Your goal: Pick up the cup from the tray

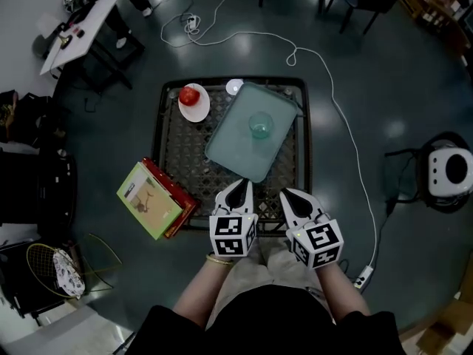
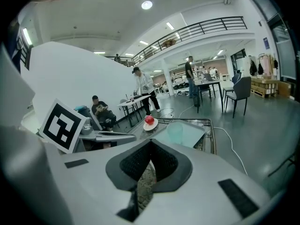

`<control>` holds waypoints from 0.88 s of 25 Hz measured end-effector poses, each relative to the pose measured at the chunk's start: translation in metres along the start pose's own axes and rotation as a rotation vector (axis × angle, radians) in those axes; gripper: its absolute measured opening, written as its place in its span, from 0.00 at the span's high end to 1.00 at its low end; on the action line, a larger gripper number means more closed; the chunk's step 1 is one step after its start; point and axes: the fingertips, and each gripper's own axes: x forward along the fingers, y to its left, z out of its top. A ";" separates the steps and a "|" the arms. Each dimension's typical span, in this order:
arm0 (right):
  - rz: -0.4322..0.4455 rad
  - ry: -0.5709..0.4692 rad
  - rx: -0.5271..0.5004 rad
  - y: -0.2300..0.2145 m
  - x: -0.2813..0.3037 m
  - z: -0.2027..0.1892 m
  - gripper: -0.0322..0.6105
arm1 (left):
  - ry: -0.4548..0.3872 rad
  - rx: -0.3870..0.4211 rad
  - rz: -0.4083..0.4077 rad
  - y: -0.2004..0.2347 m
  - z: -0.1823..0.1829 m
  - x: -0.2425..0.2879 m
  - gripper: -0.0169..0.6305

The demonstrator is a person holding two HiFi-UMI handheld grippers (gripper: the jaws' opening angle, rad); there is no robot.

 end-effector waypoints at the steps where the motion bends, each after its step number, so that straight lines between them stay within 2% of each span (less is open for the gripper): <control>1: 0.001 0.006 0.002 -0.004 0.004 0.000 0.94 | 0.002 -0.006 0.001 0.002 0.000 0.008 0.95; 8: 0.011 0.036 0.019 -0.023 0.028 -0.002 0.94 | 0.047 -0.034 -0.006 0.015 -0.006 0.059 0.82; 22: 0.013 0.085 0.058 -0.054 0.055 -0.011 0.94 | 0.102 0.037 -0.007 0.029 -0.013 0.152 0.54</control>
